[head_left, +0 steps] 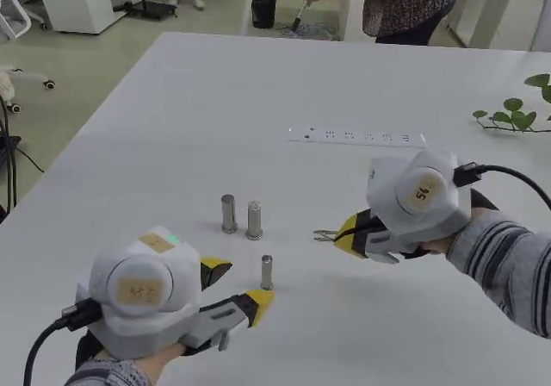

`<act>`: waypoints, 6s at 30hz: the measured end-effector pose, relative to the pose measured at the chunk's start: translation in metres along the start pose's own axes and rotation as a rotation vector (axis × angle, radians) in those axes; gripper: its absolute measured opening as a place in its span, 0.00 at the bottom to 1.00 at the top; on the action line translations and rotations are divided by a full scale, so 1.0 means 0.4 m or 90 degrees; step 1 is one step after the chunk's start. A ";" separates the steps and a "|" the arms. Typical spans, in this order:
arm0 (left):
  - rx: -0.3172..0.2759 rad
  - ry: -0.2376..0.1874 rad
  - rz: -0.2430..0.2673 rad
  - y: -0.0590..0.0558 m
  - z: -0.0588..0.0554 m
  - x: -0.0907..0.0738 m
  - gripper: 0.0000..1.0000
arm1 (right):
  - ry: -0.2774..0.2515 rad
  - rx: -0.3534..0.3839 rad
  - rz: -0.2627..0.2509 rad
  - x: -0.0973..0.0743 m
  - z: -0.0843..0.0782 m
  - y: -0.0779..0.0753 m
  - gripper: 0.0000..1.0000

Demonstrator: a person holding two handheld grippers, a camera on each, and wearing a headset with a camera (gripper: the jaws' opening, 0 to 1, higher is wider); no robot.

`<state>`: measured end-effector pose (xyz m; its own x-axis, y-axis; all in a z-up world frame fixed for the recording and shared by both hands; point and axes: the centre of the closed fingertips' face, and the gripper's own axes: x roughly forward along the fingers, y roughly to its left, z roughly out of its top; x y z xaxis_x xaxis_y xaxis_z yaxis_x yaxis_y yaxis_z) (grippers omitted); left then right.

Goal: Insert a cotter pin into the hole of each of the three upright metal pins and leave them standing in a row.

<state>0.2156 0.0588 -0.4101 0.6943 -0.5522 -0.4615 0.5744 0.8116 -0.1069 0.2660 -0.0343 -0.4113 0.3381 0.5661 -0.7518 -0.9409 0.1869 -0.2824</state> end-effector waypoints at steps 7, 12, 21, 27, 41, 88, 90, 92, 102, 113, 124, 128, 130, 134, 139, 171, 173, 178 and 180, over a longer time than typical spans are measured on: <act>-0.014 -0.017 -0.045 -0.033 0.033 0.007 0.34 | -0.030 -0.029 -0.010 -0.029 0.044 0.037 0.00; -0.018 -0.013 -0.070 -0.055 0.033 0.008 0.31 | -0.042 -0.057 -0.007 -0.038 0.065 0.074 0.00; -0.039 -0.004 -0.109 -0.089 0.028 0.009 0.21 | -0.033 -0.129 -0.002 -0.028 0.077 0.136 0.00; -0.081 0.003 -0.116 -0.091 0.026 0.011 0.15 | -0.035 -0.144 0.011 -0.021 0.084 0.164 0.00; -0.160 -0.002 -0.146 -0.111 0.032 0.011 0.04 | -0.044 -0.158 0.023 -0.017 0.098 0.189 0.00; 0.029 -0.045 -0.258 -0.161 0.028 -0.042 0.00 | -0.084 -0.030 0.093 -0.021 0.094 0.234 0.00; 0.033 -0.045 -0.257 -0.159 0.026 -0.042 0.00 | -0.081 -0.040 0.091 -0.021 0.095 0.234 0.00; 0.038 -0.046 -0.252 -0.157 0.026 -0.042 0.00 | -0.078 -0.049 0.088 -0.020 0.096 0.233 0.00; 0.041 -0.050 -0.220 -0.139 0.028 -0.030 0.02 | -0.062 -0.071 0.080 -0.016 0.094 0.226 0.00; 0.113 -0.056 -0.108 -0.069 0.019 -0.012 0.12 | -0.027 -0.060 0.045 0.002 0.073 0.176 0.00; 0.096 -0.049 -0.038 -0.010 -0.001 0.020 0.21 | 0.021 0.003 0.040 0.049 0.048 0.127 0.00; 0.091 -0.042 -0.017 0.009 -0.012 0.043 0.25 | 0.030 0.016 0.043 0.072 0.044 0.120 0.00; 0.098 -0.040 -0.003 0.019 -0.016 0.055 0.25 | 0.042 0.021 0.047 0.082 0.037 0.120 0.00; 0.086 -0.029 0.006 0.031 -0.028 0.082 0.24 | 0.059 0.028 0.050 0.107 0.025 0.116 0.00; 0.078 -0.014 0.013 0.038 -0.044 0.113 0.21 | 0.065 0.044 0.057 0.123 0.021 0.112 0.00; 0.063 0.028 0.010 0.048 -0.091 0.171 0.06 | 0.073 0.077 0.069 0.154 0.033 0.110 0.00; 0.068 0.032 0.014 0.047 -0.096 0.172 0.05 | 0.075 0.076 0.069 0.154 0.035 0.110 0.00; 0.070 0.030 0.023 0.049 -0.098 0.173 0.05 | 0.075 0.083 0.070 0.148 0.039 0.114 0.00; 0.068 0.030 0.025 0.050 -0.098 0.174 0.05 | 0.073 0.090 0.067 0.144 0.042 0.113 0.00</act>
<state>0.2583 0.0439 -0.4791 0.6979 -0.5086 -0.5042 0.5913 0.8064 0.0050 0.2426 0.0204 -0.4572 0.2295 0.4947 -0.8382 -0.9620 0.2462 -0.1181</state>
